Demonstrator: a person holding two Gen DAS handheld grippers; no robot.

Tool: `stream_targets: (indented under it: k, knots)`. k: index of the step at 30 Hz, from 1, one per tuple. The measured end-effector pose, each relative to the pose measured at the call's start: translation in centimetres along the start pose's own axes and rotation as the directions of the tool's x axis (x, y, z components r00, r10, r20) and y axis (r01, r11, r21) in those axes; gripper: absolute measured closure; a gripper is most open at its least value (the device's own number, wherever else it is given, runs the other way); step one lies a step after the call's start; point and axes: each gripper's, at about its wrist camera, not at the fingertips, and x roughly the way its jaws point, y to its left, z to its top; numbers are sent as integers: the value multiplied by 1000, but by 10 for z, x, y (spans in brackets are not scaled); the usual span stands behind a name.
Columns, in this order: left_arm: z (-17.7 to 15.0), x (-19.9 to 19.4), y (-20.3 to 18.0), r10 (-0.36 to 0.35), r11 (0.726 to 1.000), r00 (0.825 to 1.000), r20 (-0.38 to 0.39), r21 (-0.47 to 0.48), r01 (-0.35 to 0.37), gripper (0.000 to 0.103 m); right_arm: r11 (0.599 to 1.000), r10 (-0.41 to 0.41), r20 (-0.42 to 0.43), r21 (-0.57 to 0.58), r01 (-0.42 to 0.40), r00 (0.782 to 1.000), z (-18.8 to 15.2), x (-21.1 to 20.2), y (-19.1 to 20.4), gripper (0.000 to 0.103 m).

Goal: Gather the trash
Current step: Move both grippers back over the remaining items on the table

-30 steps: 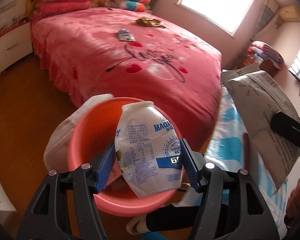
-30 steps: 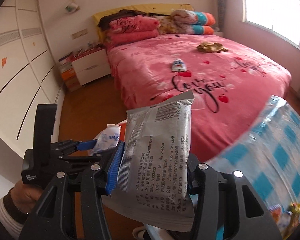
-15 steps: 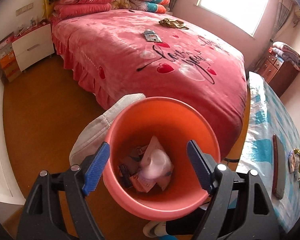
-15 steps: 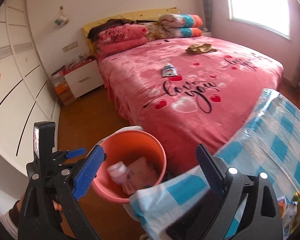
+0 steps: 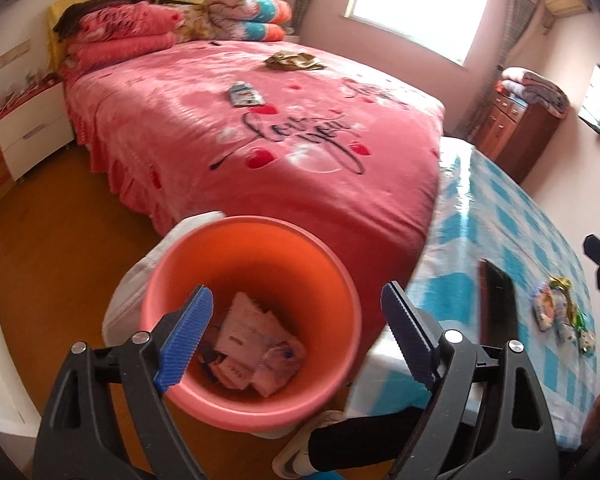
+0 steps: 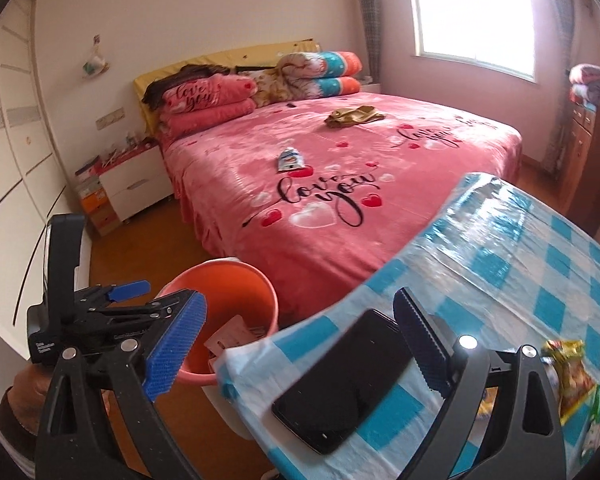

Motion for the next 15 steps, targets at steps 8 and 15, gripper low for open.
stream_targets:
  k: [8, 15]
  knots:
    - [-2, -14, -59, -73, 991, 997, 11, 110, 71, 16, 991, -47, 53, 124, 40, 997, -22, -33, -42, 9]
    - [-6, -24, -101, -116, 976, 993, 13, 190, 111, 16, 973, -90, 72, 218, 73, 993, -42, -56, -79, 8]
